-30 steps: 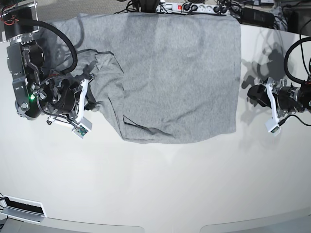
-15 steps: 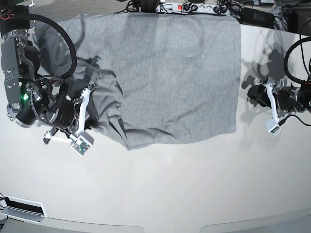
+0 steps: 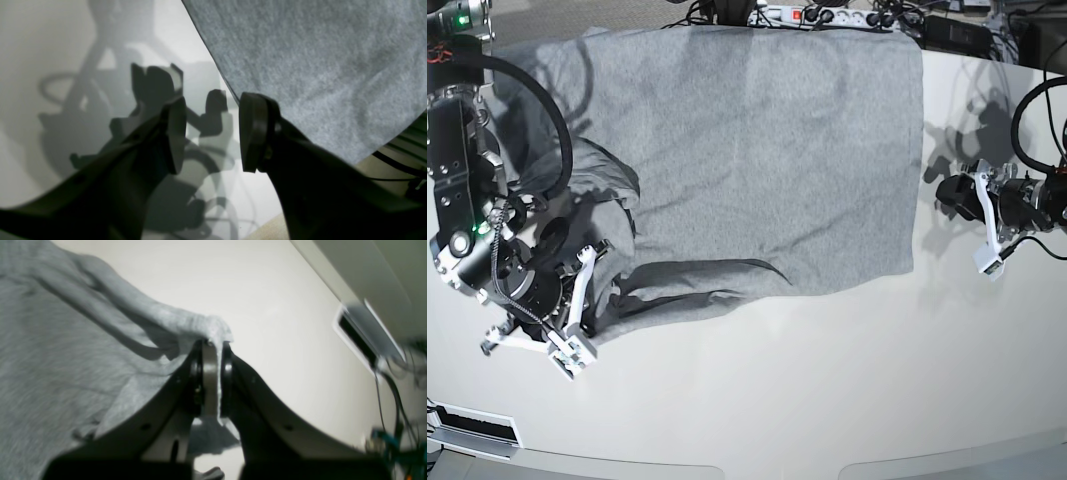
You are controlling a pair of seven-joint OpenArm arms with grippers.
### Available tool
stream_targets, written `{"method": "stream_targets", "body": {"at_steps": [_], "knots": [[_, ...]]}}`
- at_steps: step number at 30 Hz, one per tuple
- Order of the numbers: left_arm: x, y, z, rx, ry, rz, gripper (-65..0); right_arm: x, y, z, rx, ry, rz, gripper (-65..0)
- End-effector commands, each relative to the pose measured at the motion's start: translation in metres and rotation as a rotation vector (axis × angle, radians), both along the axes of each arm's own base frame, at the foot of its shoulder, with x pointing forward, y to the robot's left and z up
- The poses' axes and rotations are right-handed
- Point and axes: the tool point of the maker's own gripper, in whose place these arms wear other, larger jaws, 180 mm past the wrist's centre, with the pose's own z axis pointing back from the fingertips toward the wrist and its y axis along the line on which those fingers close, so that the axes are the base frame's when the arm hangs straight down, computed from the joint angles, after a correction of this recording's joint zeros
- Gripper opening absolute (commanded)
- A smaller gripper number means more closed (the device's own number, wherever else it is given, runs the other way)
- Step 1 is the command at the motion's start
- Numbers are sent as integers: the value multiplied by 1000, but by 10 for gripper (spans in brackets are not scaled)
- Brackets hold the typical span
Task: Layout the t-shirt on the table in an organized manner, then fold the t-shirt properly
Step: 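Pull the grasped corner outward with the right gripper to spread the shirt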
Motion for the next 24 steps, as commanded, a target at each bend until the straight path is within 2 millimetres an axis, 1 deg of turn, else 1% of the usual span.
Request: {"method": "stream_targets", "body": {"at_steps": [1, 3, 5, 7, 10, 12, 14, 15, 16, 17, 18, 19, 20, 22, 24], "knots": [[12, 6, 14, 2, -44, 8, -377, 8, 1, 19, 14, -58, 12, -650], [12, 6, 14, 2, -44, 8, -377, 9, 4, 21, 22, -61, 31, -650], [12, 6, 14, 1, -43, 8, -377, 10, 5, 16, 20, -54, 52, -650], [11, 7, 13, 4, -40, 7, -377, 10, 6, 4, 22, -25, 74, -650], [12, 6, 14, 3, -42, 8, -377, 5, 10, -23, 54, 78, 117, -650], [12, 6, 14, 3, -41, 7, -377, 9, 4, -39, 34, 125, 111, -650], [11, 7, 13, 4, -40, 7, -377, 24, -11, -46, -3, 138, 52, -650], [11, 7, 13, 5, -41, 7, -377, 35, -21, -44, -18, 129, 5, -650], [11, 7, 13, 7, -41, 7, -377, 48, -29, -37, -22, 102, -36, -650], [11, 7, 13, 7, -41, 7, -377, 62, -34, -27, -9, 69, -70, -650], [11, 7, 13, 7, -41, 7, -377, 76, -32, -14, 31, 33, -81, -650], [11, 7, 13, 6, -41, 7, -377, 87, -24, -3, 81, 8, -70, -650], [11, 7, 13, 5, -41, 7, -377, 94, -11, 8, 127, -3, -27, -650], [11, 6, 13, 3, -41, 6, -377, 104, 13, 23, 153, -10, 74, -650], [12, 2, 12, -6, -41, 6, -377, 115, 25, 37, 171, -26, 99, -650]]}}
